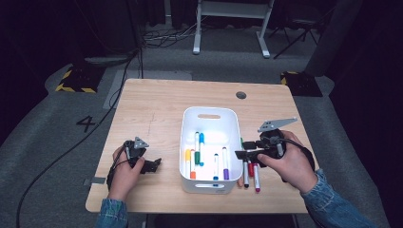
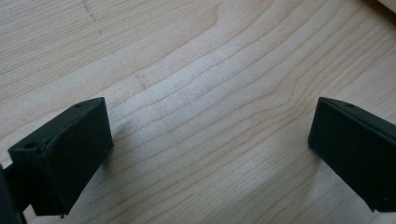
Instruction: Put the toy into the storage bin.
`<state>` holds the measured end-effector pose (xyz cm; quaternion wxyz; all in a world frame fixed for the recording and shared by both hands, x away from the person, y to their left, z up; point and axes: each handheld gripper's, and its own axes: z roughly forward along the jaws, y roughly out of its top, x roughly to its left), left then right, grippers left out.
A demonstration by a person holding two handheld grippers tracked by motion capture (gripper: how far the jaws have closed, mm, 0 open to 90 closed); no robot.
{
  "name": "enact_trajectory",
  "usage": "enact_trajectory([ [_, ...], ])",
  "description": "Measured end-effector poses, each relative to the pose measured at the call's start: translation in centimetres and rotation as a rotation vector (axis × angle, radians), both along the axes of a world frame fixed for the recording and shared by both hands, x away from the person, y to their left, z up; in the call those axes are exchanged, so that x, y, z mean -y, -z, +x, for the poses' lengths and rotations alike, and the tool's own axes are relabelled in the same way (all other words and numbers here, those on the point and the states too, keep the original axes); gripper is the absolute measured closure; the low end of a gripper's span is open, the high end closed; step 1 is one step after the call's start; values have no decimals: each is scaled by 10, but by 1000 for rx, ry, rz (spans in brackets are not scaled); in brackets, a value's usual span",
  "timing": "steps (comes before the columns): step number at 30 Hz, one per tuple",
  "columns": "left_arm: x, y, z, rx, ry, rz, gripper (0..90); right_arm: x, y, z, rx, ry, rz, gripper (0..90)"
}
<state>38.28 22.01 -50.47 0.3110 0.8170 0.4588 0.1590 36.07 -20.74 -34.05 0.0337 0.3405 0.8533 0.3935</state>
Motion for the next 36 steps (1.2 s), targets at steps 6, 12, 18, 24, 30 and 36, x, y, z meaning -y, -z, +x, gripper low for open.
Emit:
enact_trajectory([
  [6,0,0,0,0,0,1,0,20,-1,1,2,49,2,498],
  [12,0,0,0,0,0,0,0,40,4,4,0,109,-12,500],
  [18,0,0,0,0,0,1,0,59,9,10,-7,160,-21,500],
  [24,0,0,0,0,0,-1,0,73,13,14,-15,195,-28,500],
  [30,0,0,0,0,-1,1,0,76,33,18,-45,204,-67,502],
  [36,0,0,0,0,0,0,0,75,57,22,-86,205,-120,546],
])
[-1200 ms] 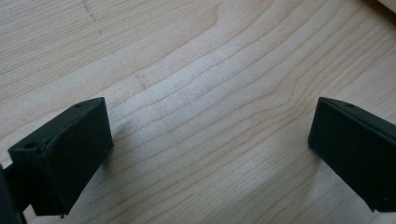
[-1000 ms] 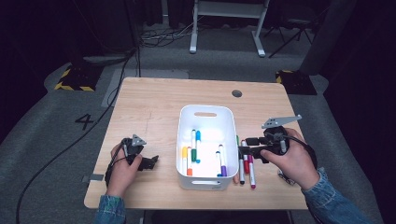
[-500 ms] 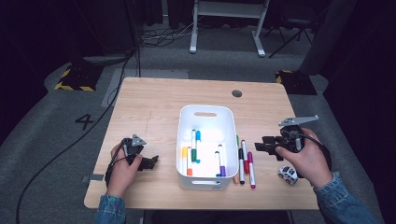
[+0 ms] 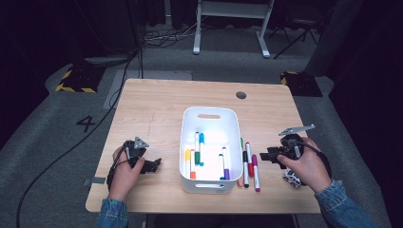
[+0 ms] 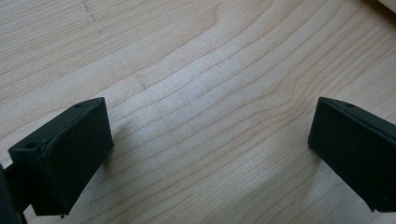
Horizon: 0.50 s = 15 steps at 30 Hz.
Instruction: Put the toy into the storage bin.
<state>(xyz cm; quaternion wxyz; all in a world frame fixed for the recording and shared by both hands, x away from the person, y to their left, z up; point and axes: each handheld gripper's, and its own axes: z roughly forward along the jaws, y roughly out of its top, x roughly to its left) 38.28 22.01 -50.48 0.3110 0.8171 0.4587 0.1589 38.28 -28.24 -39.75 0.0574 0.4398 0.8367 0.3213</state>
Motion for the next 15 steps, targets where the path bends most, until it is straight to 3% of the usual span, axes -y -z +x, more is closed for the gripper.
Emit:
enact_trajectory([
  [7,0,0,0,0,0,0,0,-3,27,1,-68,-5,-48,597],
  [15,0,0,0,0,0,0,0,-5,46,0,-90,7,-46,574],
])
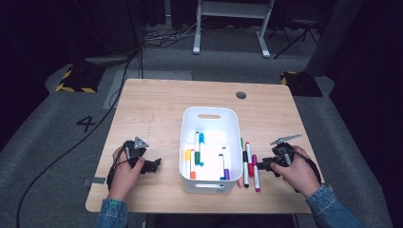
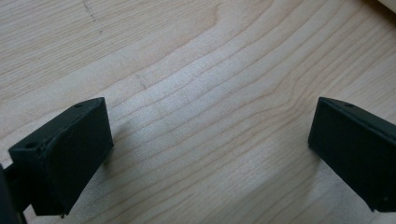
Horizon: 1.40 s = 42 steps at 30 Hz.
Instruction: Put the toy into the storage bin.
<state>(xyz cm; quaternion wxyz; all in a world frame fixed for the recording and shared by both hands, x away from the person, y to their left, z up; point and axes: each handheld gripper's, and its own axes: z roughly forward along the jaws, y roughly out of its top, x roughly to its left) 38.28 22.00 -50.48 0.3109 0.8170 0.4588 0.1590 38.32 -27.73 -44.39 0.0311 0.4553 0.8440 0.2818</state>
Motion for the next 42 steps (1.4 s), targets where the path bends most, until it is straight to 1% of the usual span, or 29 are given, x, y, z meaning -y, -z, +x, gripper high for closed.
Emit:
enact_trajectory([
  [8,0,0,0,0,-1,1,0,-6,15,-1,-32,-7,-24,559],
  [13,0,0,0,1,0,1,0,-6,20,0,-38,-4,-45,593],
  [15,0,0,0,0,0,0,0,-4,20,1,-33,12,-57,622],
  [17,0,0,0,0,0,0,0,-2,21,2,-39,30,-83,637],
  [18,0,0,0,6,-2,-2,0,0,22,3,-36,35,-89,640],
  [20,0,0,0,-1,1,-1,0,2,23,5,-45,51,-95,667],
  [22,0,0,0,-2,2,-3,0,3,25,6,-42,72,-105,705],
  [23,0,0,0,3,-1,-4,0,3,25,6,-43,90,-105,719],
  [24,0,1,0,4,-2,-7,0,3,24,5,-49,97,-109,735],
  [25,-1,0,0,1,0,-7,1,4,24,5,-51,113,-115,737],
  [26,-1,0,0,0,0,-8,1,4,25,5,-53,130,-106,738],
  [28,-1,0,-1,2,-2,-11,3,6,26,4,-47,160,-72,740],
  [29,-1,0,-1,9,-2,2,3,8,27,3,-51,180,-53,741],
  [30,-1,0,-1,1,-3,-3,0,9,28,1,-46,198,-39,743],
  [32,-1,0,-1,3,-3,-5,2,12,29,-1,-42,222,-8,756],
  [33,-2,0,-1,5,-5,-12,2,13,29,-2,-36,231,-10,768],
  [34,-2,0,-1,-1,-3,-18,2,13,29,-3,-32,239,-17,768],
  [36,-2,1,-1,2,-12,-30,2,11,29,-4,-18,247,-40,769],
  [37,-2,0,-1,4,-3,-8,2,10,29,-5,-6,244,-57,769],
  [39,0,0,0,4,-5,2,0,6,28,-7,9,239,-87,770],
  [40,0,0,0,3,-6,-4,0,5,28,-8,13,245,-95,770],
  [42,0,0,1,5,-4,-1,0,3,28,-8,15,242,-112,771],
])
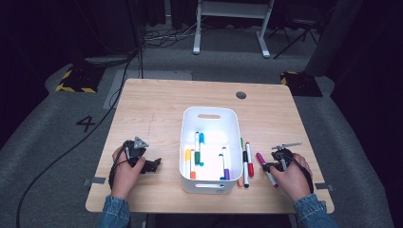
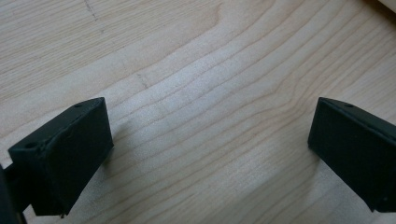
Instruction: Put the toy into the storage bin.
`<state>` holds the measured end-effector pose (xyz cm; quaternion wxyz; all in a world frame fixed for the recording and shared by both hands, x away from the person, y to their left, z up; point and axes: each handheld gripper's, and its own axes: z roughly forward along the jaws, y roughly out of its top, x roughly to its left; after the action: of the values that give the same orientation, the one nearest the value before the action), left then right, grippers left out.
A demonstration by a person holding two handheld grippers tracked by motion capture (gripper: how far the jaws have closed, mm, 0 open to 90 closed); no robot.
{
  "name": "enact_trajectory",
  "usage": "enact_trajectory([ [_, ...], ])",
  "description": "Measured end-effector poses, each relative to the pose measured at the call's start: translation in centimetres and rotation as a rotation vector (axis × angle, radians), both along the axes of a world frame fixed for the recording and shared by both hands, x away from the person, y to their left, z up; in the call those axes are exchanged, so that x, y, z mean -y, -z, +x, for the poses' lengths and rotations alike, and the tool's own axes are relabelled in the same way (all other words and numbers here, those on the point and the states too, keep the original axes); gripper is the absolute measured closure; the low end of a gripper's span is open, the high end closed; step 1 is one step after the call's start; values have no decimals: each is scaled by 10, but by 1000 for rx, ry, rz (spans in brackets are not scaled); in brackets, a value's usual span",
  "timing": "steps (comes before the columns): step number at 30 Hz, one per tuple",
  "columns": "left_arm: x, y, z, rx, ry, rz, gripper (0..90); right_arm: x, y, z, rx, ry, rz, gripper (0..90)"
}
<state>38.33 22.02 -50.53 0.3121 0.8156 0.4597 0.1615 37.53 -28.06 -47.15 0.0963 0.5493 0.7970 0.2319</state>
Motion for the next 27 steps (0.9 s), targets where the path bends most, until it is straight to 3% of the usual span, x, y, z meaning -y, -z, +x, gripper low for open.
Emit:
enact_trajectory([
  [2,0,0,0,0,0,0,0,-2,-1,1,-3,-8,-42,772],
  [6,1,0,-1,-2,-7,-5,0,-2,-2,3,-15,-22,-62,773],
  [13,2,0,-1,2,-17,-1,0,-1,-3,5,-18,-31,-55,773],
  [16,2,0,-1,2,-18,-2,1,0,-2,6,-24,-21,-29,774],
  [19,2,0,-1,2,-17,-2,0,4,-7,7,-28,-20,27,773],
  [27,2,0,-1,2,-22,-1,0,18,-37,7,17,-36,154,773],
])
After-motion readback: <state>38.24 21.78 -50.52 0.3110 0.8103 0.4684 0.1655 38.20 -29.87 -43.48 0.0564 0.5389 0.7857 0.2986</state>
